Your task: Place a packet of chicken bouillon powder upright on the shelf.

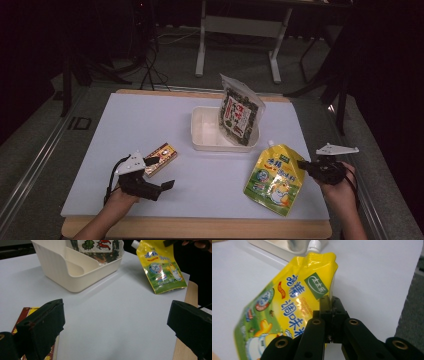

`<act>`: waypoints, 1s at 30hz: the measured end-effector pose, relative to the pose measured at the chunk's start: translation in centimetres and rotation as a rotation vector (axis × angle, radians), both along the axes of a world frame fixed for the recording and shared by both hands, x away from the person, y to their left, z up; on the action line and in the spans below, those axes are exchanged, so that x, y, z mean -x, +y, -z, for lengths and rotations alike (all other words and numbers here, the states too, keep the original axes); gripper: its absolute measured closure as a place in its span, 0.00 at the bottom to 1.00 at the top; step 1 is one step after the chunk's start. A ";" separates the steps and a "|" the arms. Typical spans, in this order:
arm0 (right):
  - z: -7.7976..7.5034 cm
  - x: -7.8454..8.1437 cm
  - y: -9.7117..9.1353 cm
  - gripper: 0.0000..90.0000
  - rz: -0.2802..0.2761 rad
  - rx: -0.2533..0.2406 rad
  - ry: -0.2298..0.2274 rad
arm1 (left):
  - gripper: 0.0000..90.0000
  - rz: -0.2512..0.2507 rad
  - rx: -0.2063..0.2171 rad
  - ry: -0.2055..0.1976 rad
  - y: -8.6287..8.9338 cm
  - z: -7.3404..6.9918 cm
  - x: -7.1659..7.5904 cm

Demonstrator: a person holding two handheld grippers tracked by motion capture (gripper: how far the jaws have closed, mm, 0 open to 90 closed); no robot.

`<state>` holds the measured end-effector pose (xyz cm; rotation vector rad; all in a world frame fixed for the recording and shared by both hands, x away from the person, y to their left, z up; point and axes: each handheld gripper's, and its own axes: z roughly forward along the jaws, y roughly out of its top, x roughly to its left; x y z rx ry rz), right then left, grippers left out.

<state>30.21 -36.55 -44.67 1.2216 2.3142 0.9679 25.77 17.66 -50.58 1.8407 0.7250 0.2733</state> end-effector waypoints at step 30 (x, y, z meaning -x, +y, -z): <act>-5.6 6.7 4.6 1.00 -0.197 0.019 -0.201 | 0.06 0.238 -0.048 -0.006 -10.1 -3.2 -3.4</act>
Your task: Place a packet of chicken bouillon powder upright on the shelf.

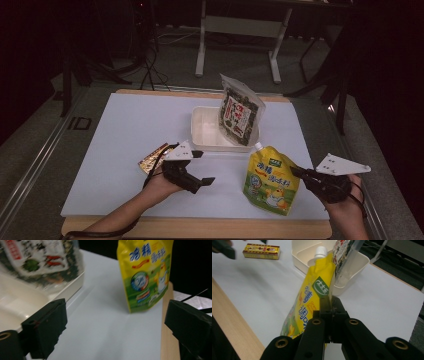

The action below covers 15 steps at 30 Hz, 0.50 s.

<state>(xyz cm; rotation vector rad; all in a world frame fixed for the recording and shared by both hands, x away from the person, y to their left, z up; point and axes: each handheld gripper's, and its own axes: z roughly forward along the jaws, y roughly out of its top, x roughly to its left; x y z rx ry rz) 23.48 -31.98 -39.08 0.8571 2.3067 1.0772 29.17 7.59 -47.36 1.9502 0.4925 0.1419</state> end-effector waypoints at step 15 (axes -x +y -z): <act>-0.1 1.3 0.3 1.00 -0.053 -0.015 0.000 | 0.21 0.172 0.042 -0.024 -8.3 -1.1 -3.0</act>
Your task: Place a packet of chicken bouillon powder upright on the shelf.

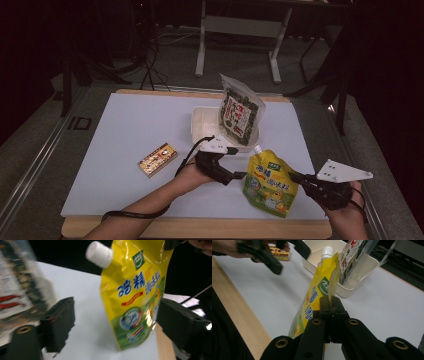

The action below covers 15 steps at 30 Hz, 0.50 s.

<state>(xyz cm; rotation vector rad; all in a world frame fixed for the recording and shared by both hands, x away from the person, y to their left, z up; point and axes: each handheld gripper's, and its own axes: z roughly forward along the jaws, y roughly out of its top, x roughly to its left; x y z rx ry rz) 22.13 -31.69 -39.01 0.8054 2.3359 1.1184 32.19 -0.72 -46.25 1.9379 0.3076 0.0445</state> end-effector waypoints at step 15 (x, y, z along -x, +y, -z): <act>-0.3 0.9 0.8 1.00 -0.054 0.007 -0.008 | 0.47 0.061 -0.038 0.039 -2.8 0.6 -2.1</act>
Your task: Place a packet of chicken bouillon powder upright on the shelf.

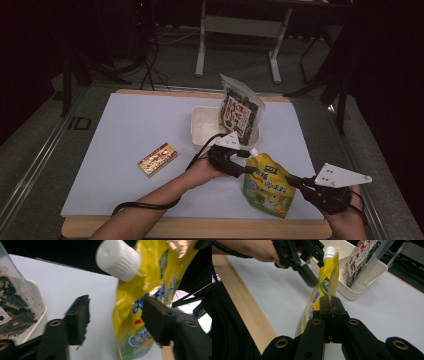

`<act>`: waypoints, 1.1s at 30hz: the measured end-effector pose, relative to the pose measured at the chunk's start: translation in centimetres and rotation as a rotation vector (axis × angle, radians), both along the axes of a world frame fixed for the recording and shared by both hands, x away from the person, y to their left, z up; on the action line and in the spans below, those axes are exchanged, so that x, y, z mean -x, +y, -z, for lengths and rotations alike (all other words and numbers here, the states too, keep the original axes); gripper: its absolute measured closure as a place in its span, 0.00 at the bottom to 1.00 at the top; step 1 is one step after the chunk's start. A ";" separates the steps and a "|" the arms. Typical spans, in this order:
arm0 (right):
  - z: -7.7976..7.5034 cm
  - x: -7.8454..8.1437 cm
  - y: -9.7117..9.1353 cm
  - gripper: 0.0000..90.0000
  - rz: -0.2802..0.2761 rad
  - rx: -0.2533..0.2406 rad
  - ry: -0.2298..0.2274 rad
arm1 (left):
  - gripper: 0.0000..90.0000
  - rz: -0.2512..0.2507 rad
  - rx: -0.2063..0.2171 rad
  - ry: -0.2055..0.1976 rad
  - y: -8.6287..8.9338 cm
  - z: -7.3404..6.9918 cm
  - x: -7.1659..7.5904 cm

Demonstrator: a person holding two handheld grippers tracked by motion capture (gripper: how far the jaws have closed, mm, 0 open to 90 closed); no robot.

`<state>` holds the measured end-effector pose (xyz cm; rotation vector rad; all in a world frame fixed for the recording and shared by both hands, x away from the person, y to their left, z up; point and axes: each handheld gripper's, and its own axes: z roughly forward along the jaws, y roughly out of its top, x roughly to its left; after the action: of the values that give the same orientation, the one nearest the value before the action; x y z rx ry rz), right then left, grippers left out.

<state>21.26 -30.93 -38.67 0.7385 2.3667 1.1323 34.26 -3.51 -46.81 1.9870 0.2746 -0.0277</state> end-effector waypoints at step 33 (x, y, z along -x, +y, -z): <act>0.8 -0.8 -0.8 0.81 0.050 -0.011 0.007 | 1.00 0.200 0.050 -0.109 0.9 0.4 0.3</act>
<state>22.03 -31.69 -39.43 0.8020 2.3362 1.1241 33.94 -2.64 -47.18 1.9521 0.0046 -0.0536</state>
